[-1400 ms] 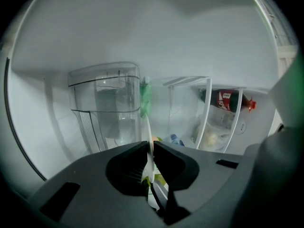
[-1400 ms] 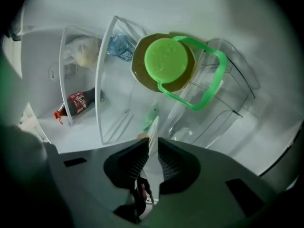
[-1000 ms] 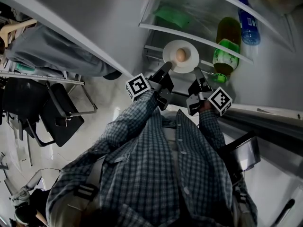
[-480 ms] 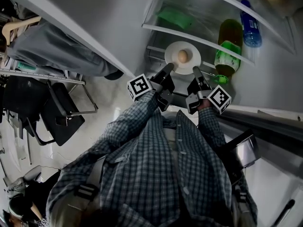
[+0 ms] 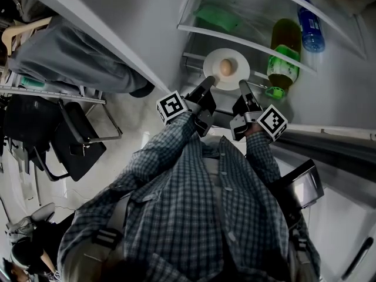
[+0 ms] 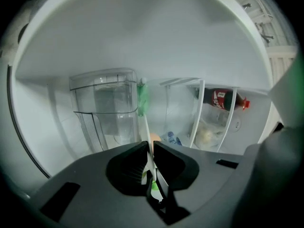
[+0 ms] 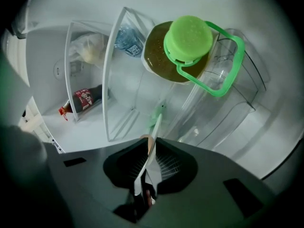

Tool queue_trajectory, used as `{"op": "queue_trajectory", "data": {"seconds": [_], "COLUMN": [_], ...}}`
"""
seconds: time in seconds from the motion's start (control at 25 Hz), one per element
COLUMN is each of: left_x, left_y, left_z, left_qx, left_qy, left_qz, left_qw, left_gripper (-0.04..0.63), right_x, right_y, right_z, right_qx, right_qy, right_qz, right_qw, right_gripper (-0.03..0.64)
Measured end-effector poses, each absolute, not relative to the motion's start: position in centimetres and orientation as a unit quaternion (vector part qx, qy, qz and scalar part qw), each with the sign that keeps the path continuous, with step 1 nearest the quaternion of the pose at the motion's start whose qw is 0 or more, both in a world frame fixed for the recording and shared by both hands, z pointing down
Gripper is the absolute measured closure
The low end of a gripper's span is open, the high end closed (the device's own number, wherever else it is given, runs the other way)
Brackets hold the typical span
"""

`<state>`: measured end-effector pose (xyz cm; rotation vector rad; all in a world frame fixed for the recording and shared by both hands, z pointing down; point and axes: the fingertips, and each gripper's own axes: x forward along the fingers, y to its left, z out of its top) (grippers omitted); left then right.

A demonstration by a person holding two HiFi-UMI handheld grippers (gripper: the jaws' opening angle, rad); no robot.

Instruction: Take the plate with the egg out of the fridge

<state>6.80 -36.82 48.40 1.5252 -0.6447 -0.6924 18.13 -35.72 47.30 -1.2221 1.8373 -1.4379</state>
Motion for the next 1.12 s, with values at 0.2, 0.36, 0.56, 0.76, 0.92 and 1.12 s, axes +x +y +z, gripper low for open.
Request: {"op": "queue_trajectory", "data": {"seconds": [0.2,0.36,0.56,0.76,0.92,1.12], "left_x": [6.6,5.5,4.8,3.8,2.9,1.8], "left_y": [-36.3,-34.5,-32.5,-30.3,-28.2,-25.3], "left_z": [47.6,47.2,46.2,46.0,45.8,45.6], "left_qx": [0.666,0.67,0.675,0.678,0.68,0.687], "left_qy": [-0.271,-0.267,-0.246,-0.237,-0.233,-0.229], "left_qz": [-0.305,-0.299,-0.309,-0.306,-0.302,-0.291], "left_qw": [0.625,0.624,0.623,0.625,0.626,0.626], "left_gripper": [0.546,0.546,0.546,0.546,0.546,0.546], "right_x": [17.8,16.8,15.8,14.9,14.1,13.1], "right_y": [-35.1,-33.2,-30.9,-28.3,-26.1,-23.0], "right_z": [46.7,46.1,45.6,45.6,45.6,45.5], "right_qx": [-0.451,-0.456,-0.463,-0.472,-0.475,-0.481], "right_qy": [0.674,0.673,0.673,0.671,0.667,0.663], "right_qz": [-0.528,-0.522,-0.517,-0.512,-0.512,-0.508], "right_qw": [0.253,0.256,0.255,0.254,0.261,0.267], "right_gripper": [0.56,0.56,0.56,0.56,0.56,0.56]}}
